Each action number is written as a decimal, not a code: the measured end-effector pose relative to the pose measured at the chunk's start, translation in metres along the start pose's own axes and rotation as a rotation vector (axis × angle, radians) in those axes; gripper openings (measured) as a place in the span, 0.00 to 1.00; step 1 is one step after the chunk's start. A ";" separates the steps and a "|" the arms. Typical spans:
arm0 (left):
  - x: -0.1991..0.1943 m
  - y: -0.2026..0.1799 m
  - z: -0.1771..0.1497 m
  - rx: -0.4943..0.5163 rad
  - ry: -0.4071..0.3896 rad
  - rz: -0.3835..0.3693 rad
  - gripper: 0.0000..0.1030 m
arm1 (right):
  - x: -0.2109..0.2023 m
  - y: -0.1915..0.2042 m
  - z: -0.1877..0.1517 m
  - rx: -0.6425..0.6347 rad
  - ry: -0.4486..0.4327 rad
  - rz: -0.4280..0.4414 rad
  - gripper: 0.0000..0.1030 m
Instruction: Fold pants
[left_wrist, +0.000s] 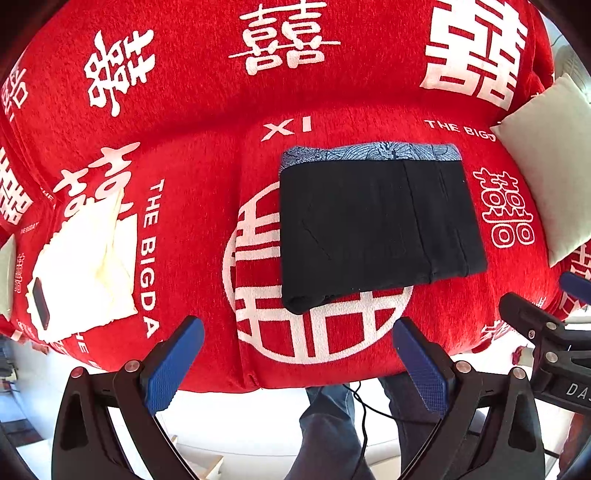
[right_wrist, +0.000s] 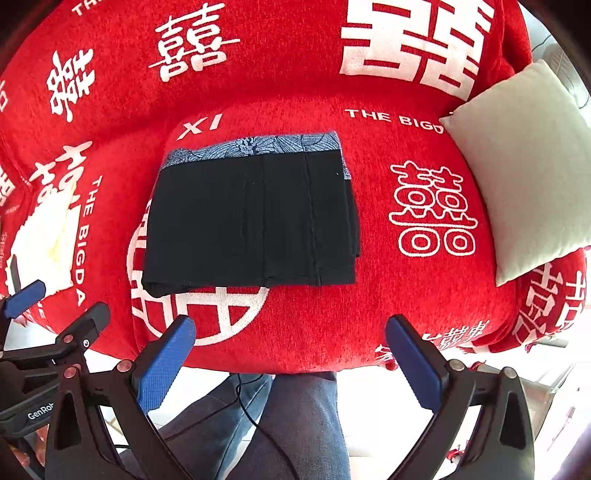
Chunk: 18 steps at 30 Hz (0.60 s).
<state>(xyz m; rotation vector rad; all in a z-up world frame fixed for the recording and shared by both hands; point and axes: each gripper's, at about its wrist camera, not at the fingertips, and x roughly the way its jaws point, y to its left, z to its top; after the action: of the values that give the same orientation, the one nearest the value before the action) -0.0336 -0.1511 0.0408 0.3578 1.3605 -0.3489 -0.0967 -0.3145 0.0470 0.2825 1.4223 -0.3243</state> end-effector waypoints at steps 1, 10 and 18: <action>-0.001 -0.001 0.000 0.004 -0.001 0.003 0.99 | -0.001 0.000 0.000 -0.002 -0.001 0.001 1.00; -0.003 -0.006 -0.001 0.028 0.000 0.013 0.99 | -0.004 0.000 0.003 -0.004 -0.011 -0.001 1.00; -0.004 -0.009 -0.002 0.044 0.000 0.026 0.99 | -0.006 -0.002 0.005 -0.002 -0.016 0.006 1.00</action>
<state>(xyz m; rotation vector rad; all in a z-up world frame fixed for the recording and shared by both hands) -0.0402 -0.1586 0.0439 0.4118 1.3487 -0.3581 -0.0941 -0.3182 0.0536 0.2821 1.4054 -0.3196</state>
